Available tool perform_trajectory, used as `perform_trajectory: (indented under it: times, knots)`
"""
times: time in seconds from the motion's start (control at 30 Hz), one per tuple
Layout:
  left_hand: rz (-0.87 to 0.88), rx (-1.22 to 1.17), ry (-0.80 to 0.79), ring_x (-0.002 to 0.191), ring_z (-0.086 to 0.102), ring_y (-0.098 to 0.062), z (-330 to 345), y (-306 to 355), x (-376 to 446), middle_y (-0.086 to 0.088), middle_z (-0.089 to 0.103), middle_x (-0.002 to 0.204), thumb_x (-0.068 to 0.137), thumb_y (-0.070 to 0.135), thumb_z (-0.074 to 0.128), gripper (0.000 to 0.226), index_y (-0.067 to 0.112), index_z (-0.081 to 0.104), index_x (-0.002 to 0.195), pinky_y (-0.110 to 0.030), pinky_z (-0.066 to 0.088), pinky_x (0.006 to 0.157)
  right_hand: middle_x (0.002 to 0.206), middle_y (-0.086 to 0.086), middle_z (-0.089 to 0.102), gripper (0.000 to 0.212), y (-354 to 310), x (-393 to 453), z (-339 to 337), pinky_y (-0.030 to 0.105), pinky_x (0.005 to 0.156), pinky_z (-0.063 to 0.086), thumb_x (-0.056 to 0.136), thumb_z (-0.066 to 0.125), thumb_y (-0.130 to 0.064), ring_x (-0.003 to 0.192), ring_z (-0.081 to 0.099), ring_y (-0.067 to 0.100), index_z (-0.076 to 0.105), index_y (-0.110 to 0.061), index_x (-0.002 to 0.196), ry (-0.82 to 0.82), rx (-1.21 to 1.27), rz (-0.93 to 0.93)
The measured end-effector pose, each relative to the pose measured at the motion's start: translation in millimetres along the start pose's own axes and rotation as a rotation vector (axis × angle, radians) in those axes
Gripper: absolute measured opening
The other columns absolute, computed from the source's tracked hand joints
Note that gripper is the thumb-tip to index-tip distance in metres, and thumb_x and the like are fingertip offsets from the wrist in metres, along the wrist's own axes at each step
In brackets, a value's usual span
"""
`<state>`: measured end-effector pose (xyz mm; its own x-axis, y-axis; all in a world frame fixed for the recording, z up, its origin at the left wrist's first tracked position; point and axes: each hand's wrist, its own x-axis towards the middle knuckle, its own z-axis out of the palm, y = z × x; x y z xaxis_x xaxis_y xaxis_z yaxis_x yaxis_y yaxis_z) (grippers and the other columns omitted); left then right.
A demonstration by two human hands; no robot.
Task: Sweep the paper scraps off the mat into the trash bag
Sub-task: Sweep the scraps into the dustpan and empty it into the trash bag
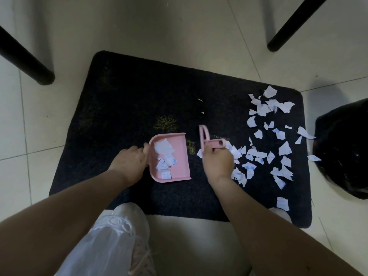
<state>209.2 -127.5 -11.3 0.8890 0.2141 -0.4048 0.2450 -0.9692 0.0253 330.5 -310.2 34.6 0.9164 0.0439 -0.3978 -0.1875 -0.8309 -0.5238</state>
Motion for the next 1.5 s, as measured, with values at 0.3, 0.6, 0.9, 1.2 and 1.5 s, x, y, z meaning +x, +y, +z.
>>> perform_trajectory:
  times: [0.3,0.6,0.9,1.2,1.5]
  knots:
    - [0.000,0.006,-0.014,0.110,0.052,-0.023,-3,0,-2,-0.006,0.058,0.123,0.096,0.030,0.042,0.062,0.004,0.017,0.146,-0.033,0.041,0.084,0.073,0.013,0.069,0.046,-16,2,-3,0.034,0.062,0.048,0.095,0.049,-0.032,0.065,0.061,0.027,0.068,0.004,0.075,0.112,0.216,-0.004]
    - [-0.002,0.013,-0.019,0.111,0.052,-0.023,-4,1,-2,-0.007,0.058,0.124,0.096,0.029,0.041,0.061,0.004,0.017,0.146,-0.032,0.041,0.082,0.075,0.007,0.067,0.038,-2,1,1,0.034,0.066,0.053,0.095,0.051,-0.031,0.071,0.065,0.024,0.068,-0.002,0.078,-0.009,0.164,0.076]
    - [-0.010,0.000,-0.031,0.109,0.052,-0.023,-5,1,-5,-0.007,0.057,0.122,0.096,0.027,0.041,0.059,0.004,0.018,0.145,-0.032,0.040,0.081,0.067,0.002,0.063,0.040,-5,11,-16,0.026,0.057,0.041,0.095,0.052,-0.031,0.060,0.056,0.019,0.068,0.000,0.075,0.202,0.329,0.169]
    - [0.007,-0.103,0.035,0.102,0.053,-0.024,-14,8,-2,-0.007,0.060,0.117,0.096,0.028,0.042,0.054,0.004,0.025,0.142,-0.031,0.033,0.072,0.058,-0.007,0.055,0.037,0,8,-16,0.029,0.063,0.047,0.093,0.054,-0.026,0.061,0.056,0.017,0.052,-0.022,0.055,0.274,0.376,0.171]
    - [-0.030,0.056,-0.037,0.114,0.051,-0.025,-12,25,9,-0.008,0.055,0.128,0.093,0.015,0.039,0.062,-0.002,0.013,0.146,-0.036,0.044,0.086,0.060,-0.003,0.060,0.037,4,3,-10,0.034,0.064,0.052,0.092,0.051,-0.024,0.065,0.062,0.023,0.055,-0.020,0.056,0.195,0.408,0.317]
